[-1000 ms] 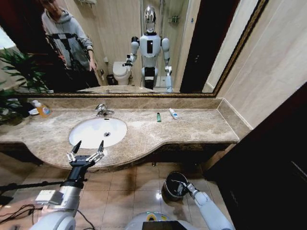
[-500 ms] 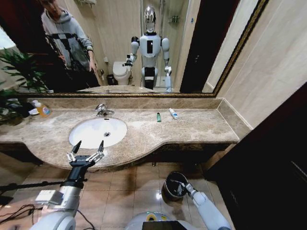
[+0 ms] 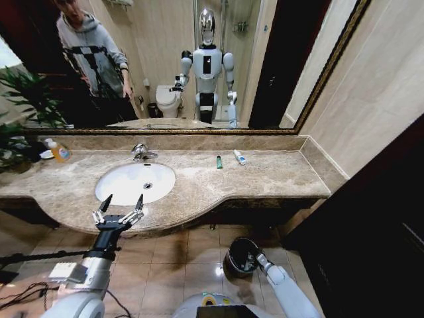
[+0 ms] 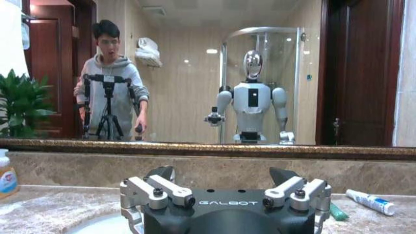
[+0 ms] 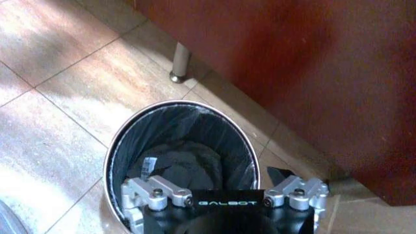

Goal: Pick up the trash from the sink and place it in the trash bin.

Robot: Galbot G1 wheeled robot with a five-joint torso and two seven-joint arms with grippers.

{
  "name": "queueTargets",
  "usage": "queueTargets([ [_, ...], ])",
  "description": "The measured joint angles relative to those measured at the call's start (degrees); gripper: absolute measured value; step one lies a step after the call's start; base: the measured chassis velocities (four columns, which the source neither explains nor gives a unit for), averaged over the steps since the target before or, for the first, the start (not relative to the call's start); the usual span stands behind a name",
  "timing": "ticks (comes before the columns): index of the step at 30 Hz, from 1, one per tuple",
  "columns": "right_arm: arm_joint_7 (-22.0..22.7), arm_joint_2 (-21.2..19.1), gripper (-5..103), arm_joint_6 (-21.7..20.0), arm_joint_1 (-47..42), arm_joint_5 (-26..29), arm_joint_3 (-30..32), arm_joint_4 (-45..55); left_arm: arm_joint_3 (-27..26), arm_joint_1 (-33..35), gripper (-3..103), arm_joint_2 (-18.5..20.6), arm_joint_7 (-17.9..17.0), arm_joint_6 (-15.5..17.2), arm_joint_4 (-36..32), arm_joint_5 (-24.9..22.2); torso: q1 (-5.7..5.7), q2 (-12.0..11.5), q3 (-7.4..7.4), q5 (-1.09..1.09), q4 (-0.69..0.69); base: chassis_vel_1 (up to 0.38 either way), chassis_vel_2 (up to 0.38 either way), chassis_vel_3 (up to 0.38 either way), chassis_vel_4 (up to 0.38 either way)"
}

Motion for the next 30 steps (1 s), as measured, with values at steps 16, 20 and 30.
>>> queueTargets([
  [16,-2.0,-2.6,100,5.2,-18.1,8.7,9.6,30.0,0.0,0.0,100,0.0,0.0,0.0,0.0,0.0,-0.01,0.0,0.00,0.00,-0.01,0.000,0.000,0.000,0.000],
  [20,-0.3,-2.5,100,8.2,-23.7,13.2,13.2,38.4,0.0,0.0,100,0.0,0.0,0.0,0.0,0.0,-0.01,0.0,0.00,0.01,-0.01,0.000,0.000,0.000,0.000],
  [30,-4.3,-0.8,100,10.1,-38.5,21.9,24.1,68.6,0.0,0.0,100,0.0,0.0,0.0,0.0,0.0,-0.01,0.0,0.00,-0.01,-0.01,0.000,0.000,0.000,0.000],
])
